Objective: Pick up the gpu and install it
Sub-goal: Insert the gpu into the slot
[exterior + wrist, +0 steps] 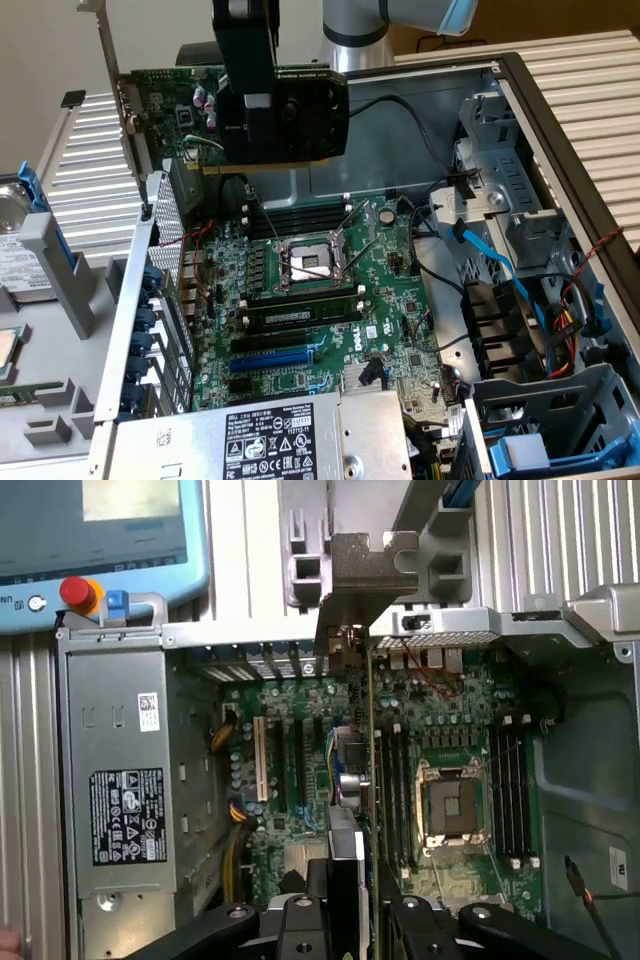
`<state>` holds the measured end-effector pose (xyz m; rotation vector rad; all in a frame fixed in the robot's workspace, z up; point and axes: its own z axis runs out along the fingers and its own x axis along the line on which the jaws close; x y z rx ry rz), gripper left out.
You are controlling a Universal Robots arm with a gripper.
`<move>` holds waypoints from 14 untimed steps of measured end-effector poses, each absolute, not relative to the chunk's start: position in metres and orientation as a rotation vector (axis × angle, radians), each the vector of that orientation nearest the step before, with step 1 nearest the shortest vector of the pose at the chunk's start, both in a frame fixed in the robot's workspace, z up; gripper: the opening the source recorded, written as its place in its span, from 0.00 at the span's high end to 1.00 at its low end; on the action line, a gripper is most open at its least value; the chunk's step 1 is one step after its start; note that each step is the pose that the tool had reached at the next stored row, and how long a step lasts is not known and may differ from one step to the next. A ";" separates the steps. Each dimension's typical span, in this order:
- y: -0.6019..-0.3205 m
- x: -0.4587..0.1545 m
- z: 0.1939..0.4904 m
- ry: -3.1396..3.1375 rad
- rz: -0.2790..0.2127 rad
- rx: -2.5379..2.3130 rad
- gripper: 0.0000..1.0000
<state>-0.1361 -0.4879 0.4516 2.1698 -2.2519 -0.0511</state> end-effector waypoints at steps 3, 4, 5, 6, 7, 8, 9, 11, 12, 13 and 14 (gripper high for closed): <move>-0.488 -0.136 0.452 -2.239 -0.051 2.182 0.72; -0.488 -0.136 0.451 -2.239 -0.051 2.183 0.72; -0.488 -0.136 0.450 -2.239 -0.051 2.183 0.72; -0.488 -0.136 0.448 -2.238 -0.051 2.183 0.72; -0.488 -0.136 0.447 -2.238 -0.051 2.184 0.72; -0.488 -0.136 0.445 -2.238 -0.051 2.184 0.72; -0.488 -0.136 0.443 -2.238 -0.051 2.184 0.72; -0.488 -0.136 0.439 -2.238 -0.051 2.183 0.72; -0.488 -0.136 0.437 -2.238 -0.051 2.183 0.72; -0.488 -0.136 0.436 -2.239 -0.051 2.184 0.72; -0.488 -0.136 0.435 -2.239 -0.050 2.184 0.72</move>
